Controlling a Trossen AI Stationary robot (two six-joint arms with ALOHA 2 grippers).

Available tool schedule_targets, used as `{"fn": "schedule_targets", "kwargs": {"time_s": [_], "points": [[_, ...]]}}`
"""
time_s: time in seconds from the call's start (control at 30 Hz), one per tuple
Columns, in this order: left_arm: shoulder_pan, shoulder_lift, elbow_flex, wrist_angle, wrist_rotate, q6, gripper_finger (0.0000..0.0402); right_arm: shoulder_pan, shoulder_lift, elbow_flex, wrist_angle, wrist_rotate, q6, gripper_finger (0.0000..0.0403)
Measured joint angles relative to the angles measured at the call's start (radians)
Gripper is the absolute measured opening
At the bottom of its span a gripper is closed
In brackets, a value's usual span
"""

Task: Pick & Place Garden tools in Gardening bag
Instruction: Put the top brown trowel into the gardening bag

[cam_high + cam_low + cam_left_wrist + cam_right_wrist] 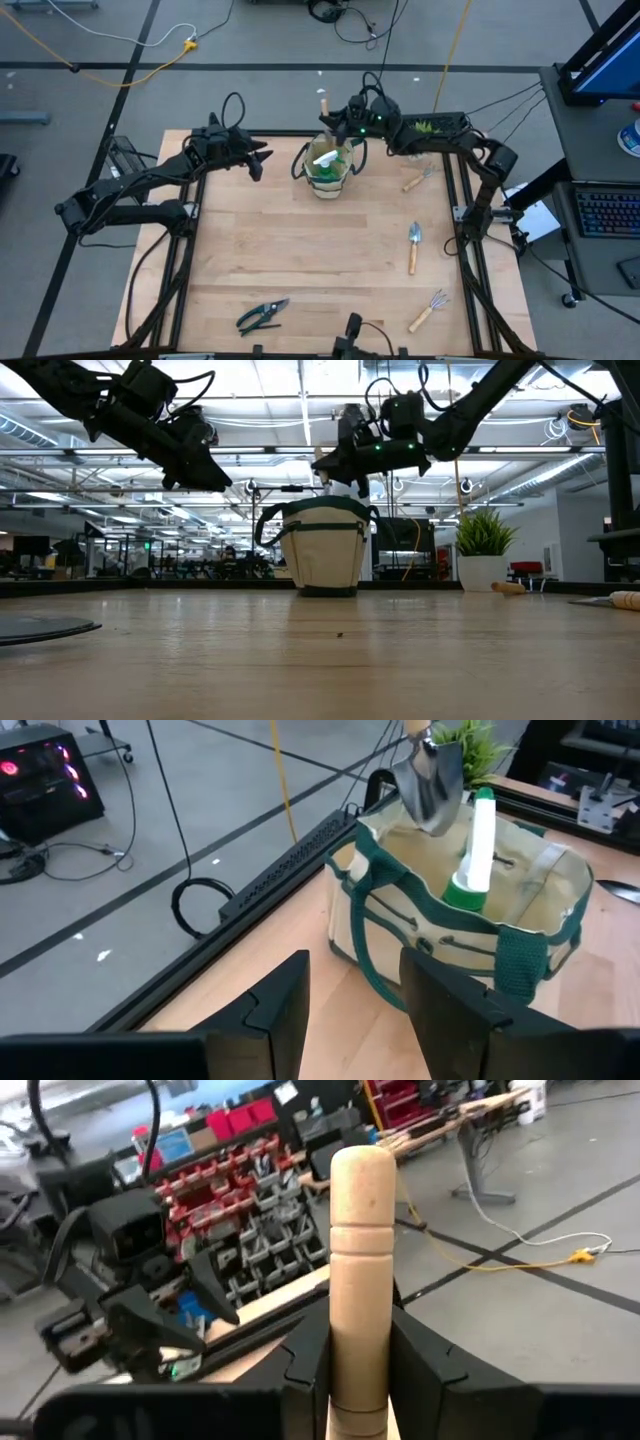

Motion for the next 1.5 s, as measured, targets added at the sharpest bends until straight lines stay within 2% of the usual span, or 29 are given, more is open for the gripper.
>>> {"fn": "schedule_targets", "kwargs": {"time_s": [0.33,0.87,1.33,1.5], "points": [[0.000,0.000,0.000,-0.027,0.000,0.015,0.0161,-0.015,0.016,0.000,-0.049,-0.051,-0.100,0.0062],[0.000,0.000,0.000,-0.028,-0.001,-0.001,0.0161,-0.008,0.134,-0.001,0.056,-0.073,-0.091,0.0062],[0.000,0.000,0.000,-0.036,-0.003,-0.003,0.0161,-0.003,0.135,-0.008,0.053,-0.071,-0.120,0.0062],[0.000,0.000,0.000,-0.036,-0.004,-0.003,0.0161,0.002,0.135,-0.008,0.036,-0.070,-0.128,0.0089]]}}
